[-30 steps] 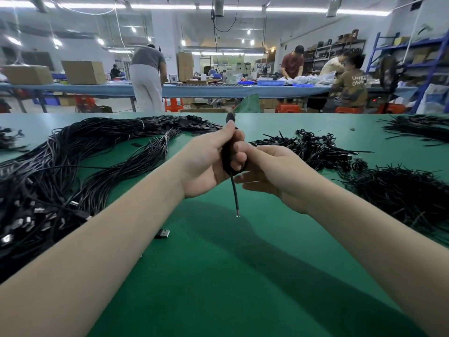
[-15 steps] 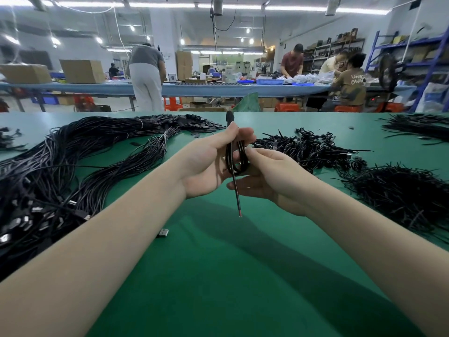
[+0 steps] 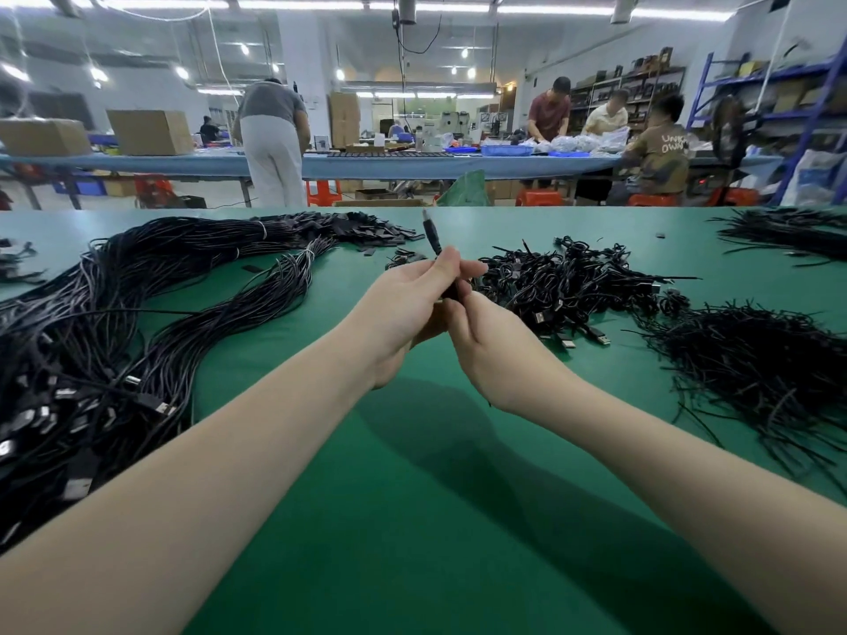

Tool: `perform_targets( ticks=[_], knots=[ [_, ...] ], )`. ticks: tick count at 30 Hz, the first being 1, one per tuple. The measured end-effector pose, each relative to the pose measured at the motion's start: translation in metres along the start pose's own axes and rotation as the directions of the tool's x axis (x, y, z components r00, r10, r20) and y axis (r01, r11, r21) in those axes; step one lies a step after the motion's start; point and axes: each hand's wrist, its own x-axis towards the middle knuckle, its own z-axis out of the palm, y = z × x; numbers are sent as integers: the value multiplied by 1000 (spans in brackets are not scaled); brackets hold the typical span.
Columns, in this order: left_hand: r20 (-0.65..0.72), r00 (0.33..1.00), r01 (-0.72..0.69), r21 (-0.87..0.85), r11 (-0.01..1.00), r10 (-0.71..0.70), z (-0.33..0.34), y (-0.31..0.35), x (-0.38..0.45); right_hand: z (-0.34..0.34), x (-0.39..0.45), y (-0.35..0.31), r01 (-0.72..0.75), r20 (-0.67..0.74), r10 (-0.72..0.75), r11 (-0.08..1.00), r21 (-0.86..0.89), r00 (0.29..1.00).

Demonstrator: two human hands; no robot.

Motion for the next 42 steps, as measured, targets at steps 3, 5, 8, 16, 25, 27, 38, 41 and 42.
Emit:
perform_targets(
  ticks=[3,5,8,16,25,27,38,41,42],
  knots=[
    [29,997,61,152,986,-66,0,1,-2,1,1,12,-75,16,75,997,-4,997],
    [-20,997,78,327,942,-76,-3,1,0,4,2,17,-106,59,108,994,-38,992],
    [-76,994,98,352,931,-76,-5,2,1,11,5,18,-133,74,136,990,-41,988],
    [258,777,-357,932,65,574,-20,5,-1,-7,10,49,-219,121,253,946,-238,960],
    [501,835,-351,804,-481,228,-20,-38,-1,-17,5,52,28,423,102,957,-289,900],
    [457,856,-284,806,-520,242,-13,-40,-4,-14,4,54,53,435,98,945,-322,895],
    [105,970,-66,982,-179,221,-19,-48,3,-58,17,72,-43,10,96,541,-840,995],
    [29,983,-22,999,-40,181,-26,-46,7,-100,14,93,-414,-251,427,349,-840,869],
    [21,985,-19,1000,-10,171,-26,-47,8,-111,11,99,-503,-302,530,286,-816,792]
  ],
)
